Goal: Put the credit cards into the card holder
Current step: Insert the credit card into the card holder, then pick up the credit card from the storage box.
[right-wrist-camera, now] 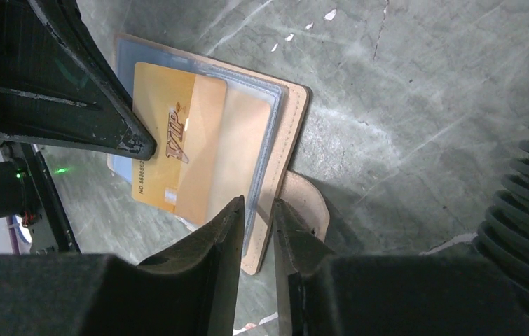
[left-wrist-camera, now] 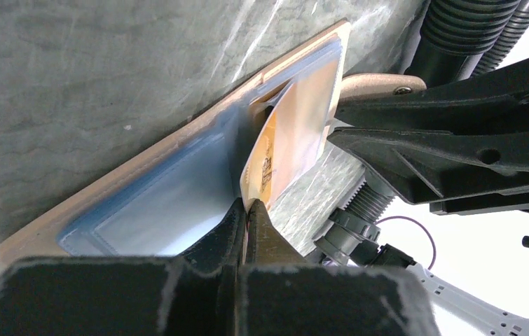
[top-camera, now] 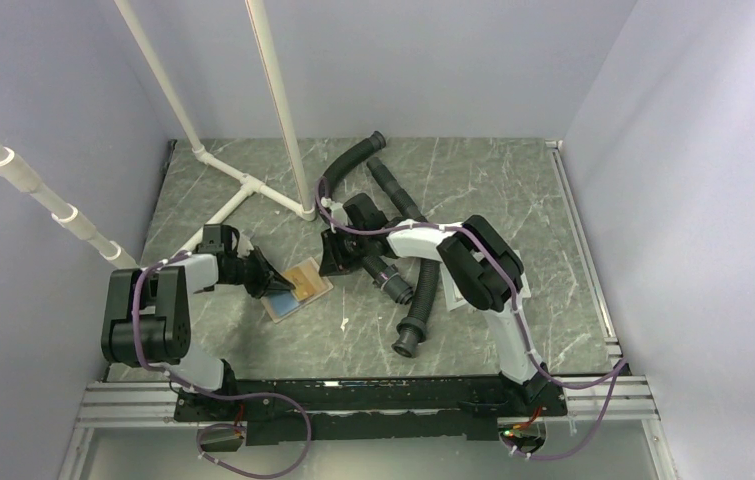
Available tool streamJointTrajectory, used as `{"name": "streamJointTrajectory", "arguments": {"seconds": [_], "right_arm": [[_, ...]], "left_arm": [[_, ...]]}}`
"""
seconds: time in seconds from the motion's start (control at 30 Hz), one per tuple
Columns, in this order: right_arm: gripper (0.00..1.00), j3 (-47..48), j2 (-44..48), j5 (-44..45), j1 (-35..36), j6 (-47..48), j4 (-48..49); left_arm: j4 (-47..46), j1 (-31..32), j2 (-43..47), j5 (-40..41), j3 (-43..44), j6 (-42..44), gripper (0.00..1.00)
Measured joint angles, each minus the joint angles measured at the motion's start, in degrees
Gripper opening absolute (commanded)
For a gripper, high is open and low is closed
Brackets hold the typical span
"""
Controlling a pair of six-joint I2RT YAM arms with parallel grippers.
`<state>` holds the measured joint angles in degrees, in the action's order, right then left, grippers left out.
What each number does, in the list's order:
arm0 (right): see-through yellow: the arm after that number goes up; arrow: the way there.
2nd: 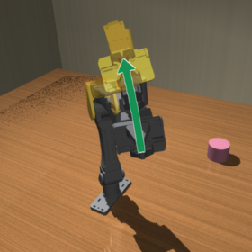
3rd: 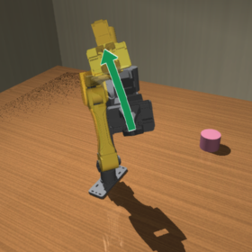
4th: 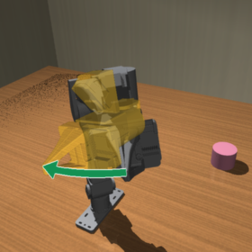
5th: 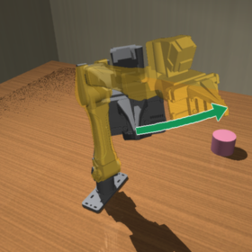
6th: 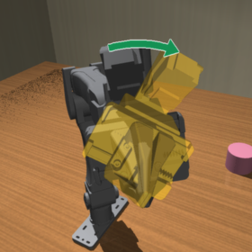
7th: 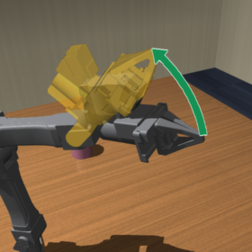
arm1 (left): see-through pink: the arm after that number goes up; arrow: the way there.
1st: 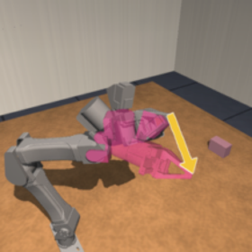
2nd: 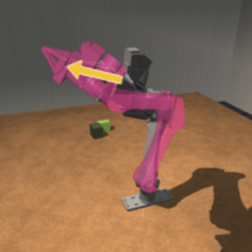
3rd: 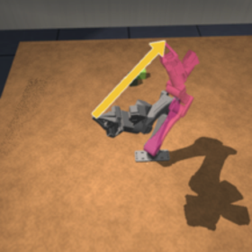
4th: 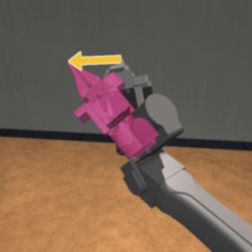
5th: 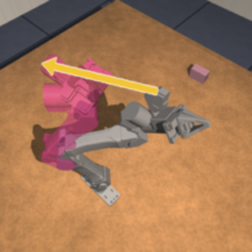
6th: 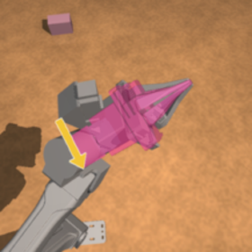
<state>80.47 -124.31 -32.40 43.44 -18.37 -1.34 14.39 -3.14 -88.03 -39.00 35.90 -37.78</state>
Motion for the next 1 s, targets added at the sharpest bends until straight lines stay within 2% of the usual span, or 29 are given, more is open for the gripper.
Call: {"name": "streamJointTrajectory", "arguments": {"seconds": [0.27,0.5,0.57,0.67,0.7,0.9,1.0], "right_arm": [[0.14,-0.2,-0.9,-1.6,-0.3,-0.7,2.5],[0.10,-0.4,-1.2,-1.8,-0.5,-1.6,3.7],[0.09,-0.4,-1.3,-1.8,-0.5,-1.6,3.7],[0.09,-0.3,-1.3,-1.7,-0.5,-1.5,3.6],[0.09,-0.3,-1.3,-1.6,-0.5,-1.4,3.6],[0.09,-0.1,-1.3,-1.1,-0.4,-1.3,3.3],[0.12,0.3,-1.3,-0.6,-0.2,-1.3,2.5]], "left_arm": [[-5.3,0.2,-2.5,-1.3,-0.3,-3.3,0.00],[-6.9,3.2,-5.7,-0.8,2.2,-3.6,0.01],[-5.0,4.5,-5.8,0.6,3.9,-3.2,0.09],[-1.8,6.3,-5.1,3.9,5.9,-2.1,0.31],[-1.2,6.6,-4.7,4.9,6.0,-1.9,0.35],[1.3,7.4,-3.9,7.5,7.1,-2.4,0.51],[3.5,7.7,-2.0,10.2,7.2,-2.8,0.56]]}}
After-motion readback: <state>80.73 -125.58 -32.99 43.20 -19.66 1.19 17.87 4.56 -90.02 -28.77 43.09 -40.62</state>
